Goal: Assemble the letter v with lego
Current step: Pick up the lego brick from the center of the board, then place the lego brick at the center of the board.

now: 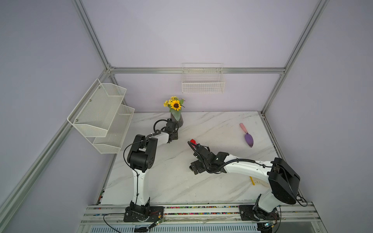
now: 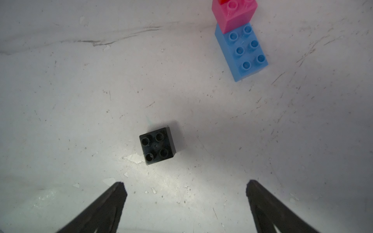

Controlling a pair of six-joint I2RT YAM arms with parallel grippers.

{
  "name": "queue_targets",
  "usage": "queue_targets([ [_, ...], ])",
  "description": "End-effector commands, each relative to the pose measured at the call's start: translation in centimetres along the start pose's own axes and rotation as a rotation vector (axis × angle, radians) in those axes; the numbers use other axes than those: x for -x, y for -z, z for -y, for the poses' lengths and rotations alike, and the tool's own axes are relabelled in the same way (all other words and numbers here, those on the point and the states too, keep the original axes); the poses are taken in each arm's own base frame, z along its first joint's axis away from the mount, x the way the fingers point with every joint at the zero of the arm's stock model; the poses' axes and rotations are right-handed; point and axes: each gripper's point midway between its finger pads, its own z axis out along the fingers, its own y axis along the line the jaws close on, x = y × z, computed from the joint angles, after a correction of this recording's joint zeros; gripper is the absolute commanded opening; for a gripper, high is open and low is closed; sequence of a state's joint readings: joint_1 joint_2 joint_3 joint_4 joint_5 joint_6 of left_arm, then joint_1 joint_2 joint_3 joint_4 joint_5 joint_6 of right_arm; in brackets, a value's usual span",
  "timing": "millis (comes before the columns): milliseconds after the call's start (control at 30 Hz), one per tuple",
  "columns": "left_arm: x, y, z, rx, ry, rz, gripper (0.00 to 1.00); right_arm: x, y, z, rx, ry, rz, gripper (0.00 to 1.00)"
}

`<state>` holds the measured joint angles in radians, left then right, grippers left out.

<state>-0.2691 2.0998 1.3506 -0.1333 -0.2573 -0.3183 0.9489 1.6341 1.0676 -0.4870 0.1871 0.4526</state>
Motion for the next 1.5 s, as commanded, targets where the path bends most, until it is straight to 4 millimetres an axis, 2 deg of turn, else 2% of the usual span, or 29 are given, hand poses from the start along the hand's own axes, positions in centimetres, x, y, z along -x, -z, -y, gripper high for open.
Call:
queue_targets([
  [0,0.1,0.0,0.0,-0.009,-0.005,-0.010,0.33,-0.3,-0.3,0.3,-0.003,-0.026,-0.002,0.97],
  [133,0.7,0.7,-0.1,-0.007,0.002,0.007,0.26,-0.4,-0.2,0.5,-0.006,-0.029,-0.001,0.97],
  [333,1.2,2.3,-0.2,-0.017,0.025,-0.004,0.22,-0.2,0.0,0.9,-0.017,-0.036,0.011,0.97],
  [533,0.2,5.8,-0.4,-0.067,0.076,-0.018,0.20,0.6,0.8,1.7,-0.020,-0.058,0.037,0.97],
  [800,-4.3,13.2,1.4,-0.214,0.152,-0.196,0.18,1.4,1.3,3.4,-0.040,-0.054,0.021,0.97],
  [1000,-8.4,18.2,2.2,-0.204,0.100,-0.360,0.15,2.4,2.5,4.6,-0.031,-0.059,0.018,0.97],
  [1167,-11.9,20.7,2.4,-0.232,0.066,-0.554,0.17,3.0,3.4,5.2,-0.007,-0.064,0.021,0.97],
  [1467,-17.9,23.1,4.2,-0.252,-0.070,-0.836,0.17,2.5,3.1,5.2,0.031,-0.058,-0.016,0.97],
])
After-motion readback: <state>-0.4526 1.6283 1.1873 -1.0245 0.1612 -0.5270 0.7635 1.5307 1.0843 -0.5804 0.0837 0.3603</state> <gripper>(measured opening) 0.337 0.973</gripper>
